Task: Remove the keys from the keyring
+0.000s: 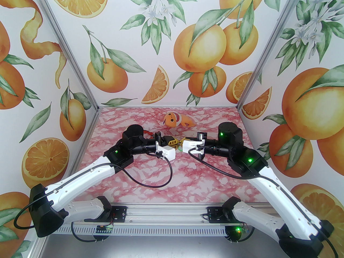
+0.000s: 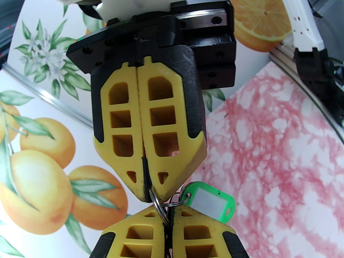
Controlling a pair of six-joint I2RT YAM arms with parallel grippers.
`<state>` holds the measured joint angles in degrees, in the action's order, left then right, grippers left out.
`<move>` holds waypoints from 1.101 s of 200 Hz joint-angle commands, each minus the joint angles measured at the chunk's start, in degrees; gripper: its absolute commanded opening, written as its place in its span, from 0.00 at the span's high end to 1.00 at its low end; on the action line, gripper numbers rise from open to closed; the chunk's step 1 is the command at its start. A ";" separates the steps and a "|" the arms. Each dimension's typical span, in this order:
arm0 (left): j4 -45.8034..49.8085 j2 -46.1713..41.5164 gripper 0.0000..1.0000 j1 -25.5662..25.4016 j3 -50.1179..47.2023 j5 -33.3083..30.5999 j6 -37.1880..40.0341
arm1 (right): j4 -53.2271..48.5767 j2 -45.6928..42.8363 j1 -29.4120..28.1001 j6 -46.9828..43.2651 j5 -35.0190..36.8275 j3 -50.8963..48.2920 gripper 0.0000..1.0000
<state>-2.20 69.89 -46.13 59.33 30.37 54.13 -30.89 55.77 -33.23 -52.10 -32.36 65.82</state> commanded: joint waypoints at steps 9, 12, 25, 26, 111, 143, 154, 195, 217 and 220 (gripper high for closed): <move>-0.33 -2.10 0.71 0.23 1.43 -5.22 -8.12 | -2.59 -1.32 -1.84 1.18 6.97 1.80 1.00; -0.54 -2.38 0.70 0.12 1.11 -5.39 -8.75 | -2.68 -1.42 -2.10 1.32 7.60 1.84 1.00; -1.28 -3.91 0.68 0.08 -1.11 -6.47 -11.37 | -3.84 -1.54 -4.36 1.47 11.81 1.95 1.00; -1.43 -4.03 0.67 0.03 -1.30 -6.60 -11.61 | -3.84 -1.54 -4.59 1.47 12.20 2.03 1.00; -5.35 -12.38 0.68 -2.71 -10.54 -11.39 -23.01 | -6.13 0.17 -17.30 2.55 37.96 3.95 1.00; -5.89 -10.99 0.69 -3.65 -9.85 -10.85 -23.89 | -6.25 0.82 -17.48 2.72 35.95 4.76 1.00; -6.51 -10.09 0.71 -4.08 -9.58 -10.23 -23.62 | -5.76 0.91 -17.49 3.16 35.15 4.78 1.00; -7.36 -7.13 0.74 -4.70 -8.14 -9.57 -22.60 | -5.69 0.75 -17.51 3.46 32.81 4.62 1.00; -7.60 -6.28 0.75 -4.95 -7.63 -10.74 -22.23 | -6.20 0.68 -17.56 3.41 32.29 4.88 1.00; -7.74 -6.26 0.76 -4.96 -7.58 -11.05 -22.22 | -6.28 0.73 -17.53 3.36 32.20 4.92 1.00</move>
<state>-8.03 62.94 -50.61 49.60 20.01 31.68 -37.95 56.73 -50.24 -49.69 1.50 68.66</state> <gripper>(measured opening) 0.256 0.045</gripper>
